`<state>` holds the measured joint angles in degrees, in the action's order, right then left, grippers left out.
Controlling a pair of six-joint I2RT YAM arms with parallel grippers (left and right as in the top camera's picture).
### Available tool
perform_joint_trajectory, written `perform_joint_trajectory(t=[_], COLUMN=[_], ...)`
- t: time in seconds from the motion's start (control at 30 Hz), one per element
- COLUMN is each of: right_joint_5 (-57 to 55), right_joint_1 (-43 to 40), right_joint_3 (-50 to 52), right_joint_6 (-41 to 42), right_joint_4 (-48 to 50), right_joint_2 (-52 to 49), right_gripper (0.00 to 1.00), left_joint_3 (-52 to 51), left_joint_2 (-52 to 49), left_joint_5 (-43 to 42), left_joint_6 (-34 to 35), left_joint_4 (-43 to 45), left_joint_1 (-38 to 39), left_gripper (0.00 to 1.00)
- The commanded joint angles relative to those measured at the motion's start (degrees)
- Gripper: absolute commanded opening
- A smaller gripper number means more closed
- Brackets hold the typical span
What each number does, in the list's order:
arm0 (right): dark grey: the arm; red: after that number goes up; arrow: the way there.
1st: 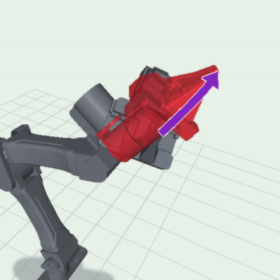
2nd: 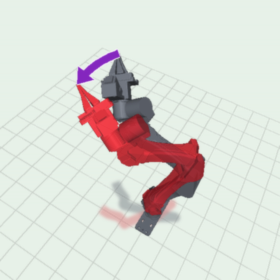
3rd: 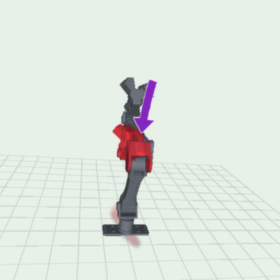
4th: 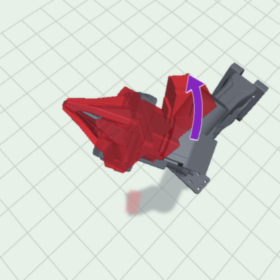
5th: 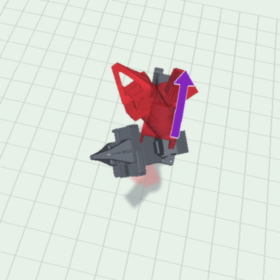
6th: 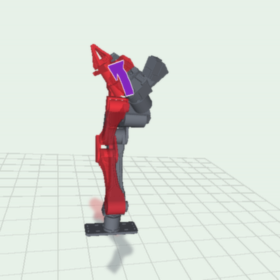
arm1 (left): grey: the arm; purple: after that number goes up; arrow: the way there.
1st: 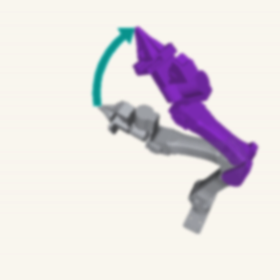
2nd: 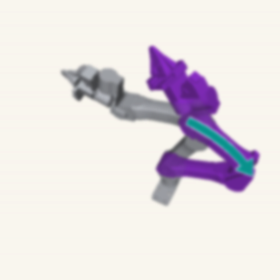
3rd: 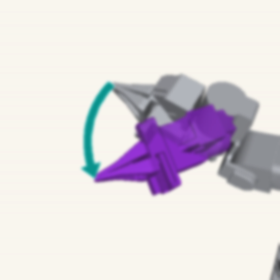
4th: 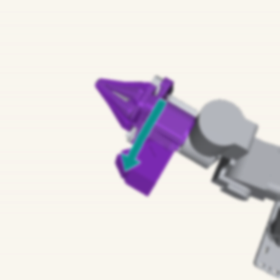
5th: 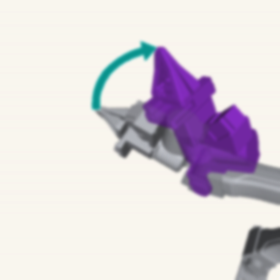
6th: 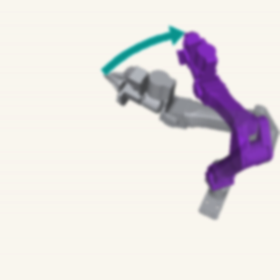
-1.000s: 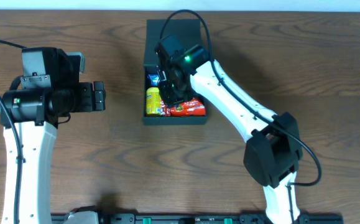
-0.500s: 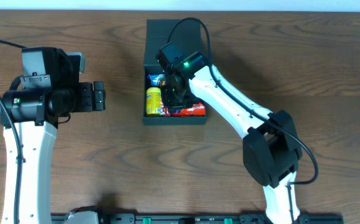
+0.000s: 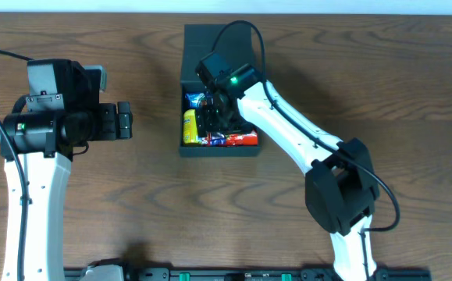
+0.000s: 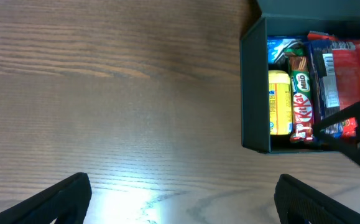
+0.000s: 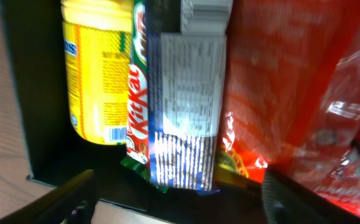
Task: Pack container
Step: 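Carry the dark blue bar into the box and release it, then raise both grippers to the lid edges behind the box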
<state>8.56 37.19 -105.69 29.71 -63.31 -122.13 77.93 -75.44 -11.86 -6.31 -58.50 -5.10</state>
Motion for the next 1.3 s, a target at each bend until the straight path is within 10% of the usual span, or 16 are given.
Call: perform_joint_trajectory(t=[0.0,0.23,0.6,0.67,0.77,1.27], right_joint_5=[-1.0,-3.0,10.6,13.9,14.4,14.4], right_joint_1=[-1.0,-1.2,-13.6,-17.1,-21.9,-32.6], right_joint_3=[-4.6,-7.8,-7.8,-7.8,-7.8,-7.7], right_joint_6=[-2.0,-5.6,-16.5,-17.8,-17.8,-26.9], right_joint_4=[0.2,3.7,5.7,5.2,4.5,8.7], right_joint_2=[3.4,5.6,5.5,5.5,5.5,-0.1], right_gripper=[0.75,0.01,0.01,0.01,0.01,0.01], left_joint_3=[0.5,0.5,0.5,0.5,0.5,0.5], left_joint_2=[-0.2,-0.2,-0.2,-0.2,-0.2,-16.7], left_joint_5=[-0.2,-0.3,-17.0,-16.9,-16.9,-16.5], left_joint_6=[-1.0,-1.0,-3.1,-3.1,-2.4,18.4], left_joint_4=[0.0,0.0,3.4,5.5,9.6,34.1], left_joint_1=[-0.1,-0.1,-0.1,-0.1,-0.1,0.9], left_gripper=[0.95,0.96,0.92,0.46,0.06,0.06])
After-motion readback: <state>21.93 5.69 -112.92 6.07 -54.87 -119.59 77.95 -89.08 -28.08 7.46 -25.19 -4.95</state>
